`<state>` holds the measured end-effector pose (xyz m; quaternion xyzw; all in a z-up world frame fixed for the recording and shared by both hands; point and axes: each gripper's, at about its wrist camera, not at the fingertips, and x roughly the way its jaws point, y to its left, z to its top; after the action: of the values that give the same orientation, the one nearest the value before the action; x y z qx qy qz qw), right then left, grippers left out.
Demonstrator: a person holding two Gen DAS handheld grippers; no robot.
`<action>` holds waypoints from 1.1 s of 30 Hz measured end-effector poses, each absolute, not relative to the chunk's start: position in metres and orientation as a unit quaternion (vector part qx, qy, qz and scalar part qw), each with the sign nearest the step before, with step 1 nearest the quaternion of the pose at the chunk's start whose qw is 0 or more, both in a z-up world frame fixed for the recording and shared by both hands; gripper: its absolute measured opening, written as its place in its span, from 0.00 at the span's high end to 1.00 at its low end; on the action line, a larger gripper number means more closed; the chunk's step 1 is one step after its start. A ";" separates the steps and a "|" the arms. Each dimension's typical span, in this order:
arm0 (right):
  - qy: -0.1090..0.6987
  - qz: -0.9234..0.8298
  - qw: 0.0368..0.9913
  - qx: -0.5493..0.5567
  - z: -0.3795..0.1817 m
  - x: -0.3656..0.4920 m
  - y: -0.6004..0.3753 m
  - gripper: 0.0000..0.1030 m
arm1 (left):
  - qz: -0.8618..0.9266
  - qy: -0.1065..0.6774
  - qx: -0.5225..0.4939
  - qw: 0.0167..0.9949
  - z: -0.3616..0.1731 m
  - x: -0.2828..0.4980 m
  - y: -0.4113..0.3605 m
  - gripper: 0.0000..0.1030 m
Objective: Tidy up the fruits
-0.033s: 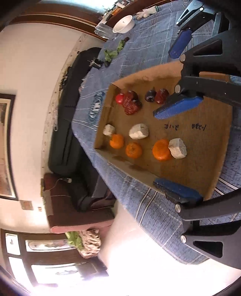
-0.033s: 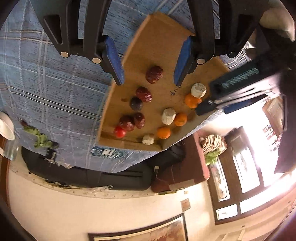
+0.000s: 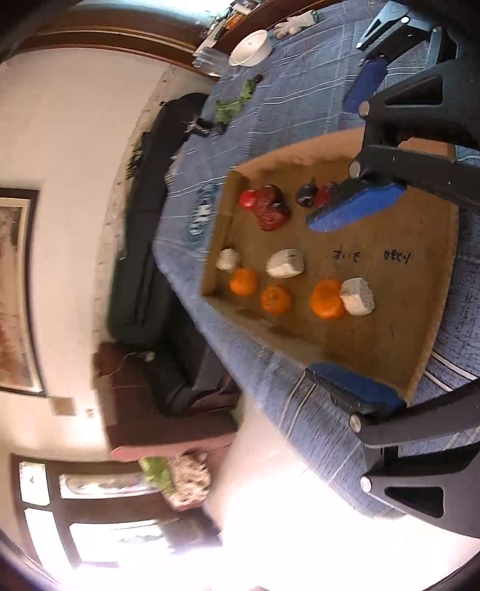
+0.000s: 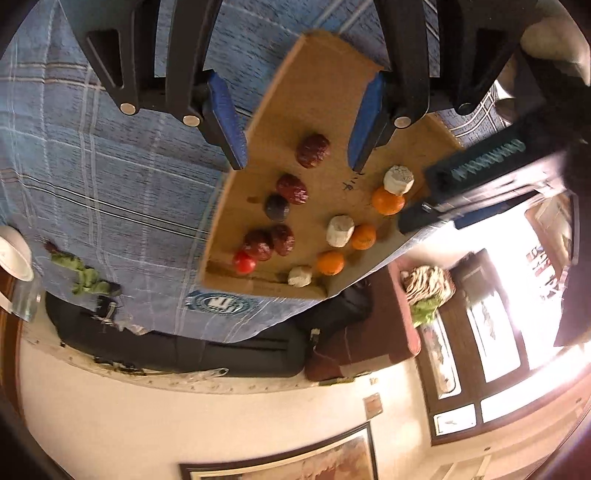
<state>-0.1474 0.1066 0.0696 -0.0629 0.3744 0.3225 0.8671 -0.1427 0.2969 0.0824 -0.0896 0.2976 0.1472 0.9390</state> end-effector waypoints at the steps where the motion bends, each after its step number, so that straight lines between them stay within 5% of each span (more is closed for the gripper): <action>1: 0.373 0.320 0.869 -0.061 0.071 -0.149 0.103 0.38 | 0.162 0.283 -0.083 0.942 0.088 -0.149 0.293 0.20; 5: 0.367 0.309 0.876 -0.055 0.075 -0.156 0.085 0.38 | 0.221 0.210 -0.065 0.950 0.115 -0.179 0.279 0.03; 13: 0.336 0.303 0.891 -0.034 0.094 -0.175 0.053 0.25 | 0.255 0.099 -0.057 0.960 0.146 -0.229 0.255 0.00; 22: 0.315 0.283 0.905 -0.039 0.099 -0.183 0.034 0.14 | 0.214 0.182 -0.052 0.958 0.135 -0.208 0.237 0.00; 33: 0.338 0.260 0.904 -0.038 0.088 -0.173 0.025 0.13 | 0.190 0.236 -0.047 0.952 0.113 -0.195 0.225 0.00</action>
<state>-0.1734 0.0251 0.0875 -0.0378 0.3378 0.2596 0.9039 -0.1948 0.2252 0.1129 -0.0466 0.2360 0.1905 0.9518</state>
